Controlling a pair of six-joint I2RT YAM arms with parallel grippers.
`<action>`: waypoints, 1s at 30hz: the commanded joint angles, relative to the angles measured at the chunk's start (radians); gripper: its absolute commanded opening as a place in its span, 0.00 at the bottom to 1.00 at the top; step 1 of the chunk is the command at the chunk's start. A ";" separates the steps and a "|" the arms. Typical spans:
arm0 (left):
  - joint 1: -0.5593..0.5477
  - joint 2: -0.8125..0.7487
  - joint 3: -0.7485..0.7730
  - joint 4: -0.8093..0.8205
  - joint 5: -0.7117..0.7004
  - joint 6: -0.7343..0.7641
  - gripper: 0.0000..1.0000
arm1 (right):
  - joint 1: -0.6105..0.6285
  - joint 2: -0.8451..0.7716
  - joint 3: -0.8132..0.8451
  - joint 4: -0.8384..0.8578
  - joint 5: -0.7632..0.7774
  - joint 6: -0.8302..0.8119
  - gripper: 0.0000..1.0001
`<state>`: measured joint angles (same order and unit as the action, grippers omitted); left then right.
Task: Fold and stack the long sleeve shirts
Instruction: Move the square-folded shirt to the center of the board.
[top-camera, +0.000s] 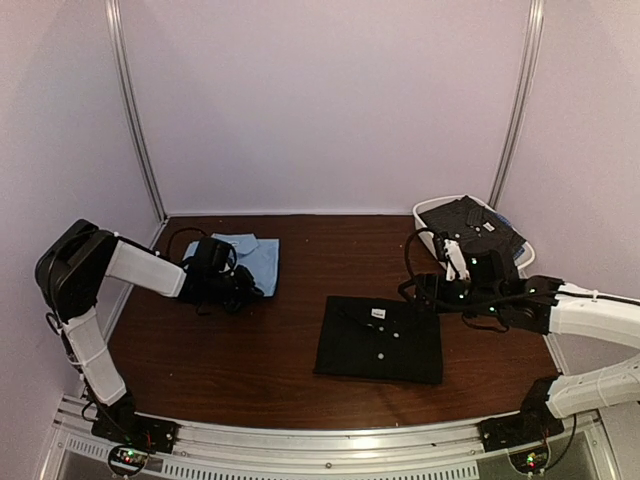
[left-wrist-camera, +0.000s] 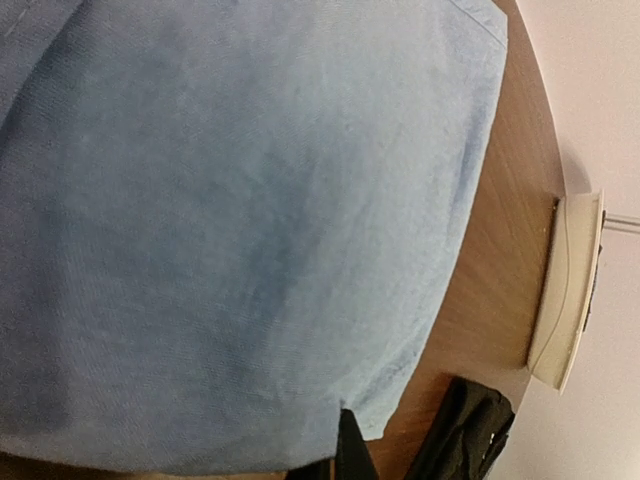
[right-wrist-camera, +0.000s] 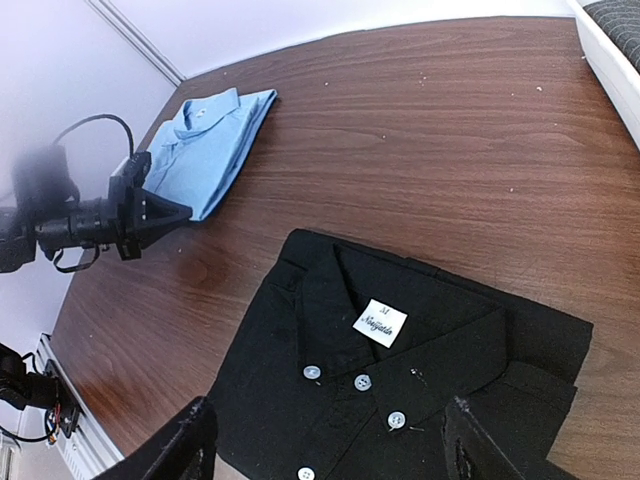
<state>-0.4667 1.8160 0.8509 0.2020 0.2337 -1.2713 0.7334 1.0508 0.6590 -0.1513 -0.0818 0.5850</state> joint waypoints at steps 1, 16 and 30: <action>-0.093 -0.048 -0.035 0.011 -0.041 -0.084 0.00 | -0.002 0.009 -0.024 0.041 -0.030 -0.012 0.79; -0.331 -0.013 -0.020 0.062 -0.106 -0.224 0.00 | -0.002 0.059 0.003 0.011 -0.088 -0.069 0.79; -0.352 0.048 0.074 0.045 -0.054 -0.195 0.00 | -0.002 0.033 -0.022 -0.005 -0.071 -0.048 0.79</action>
<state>-0.8116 1.8599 0.8864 0.2302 0.1577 -1.4906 0.7334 1.1084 0.6422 -0.1474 -0.1642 0.5251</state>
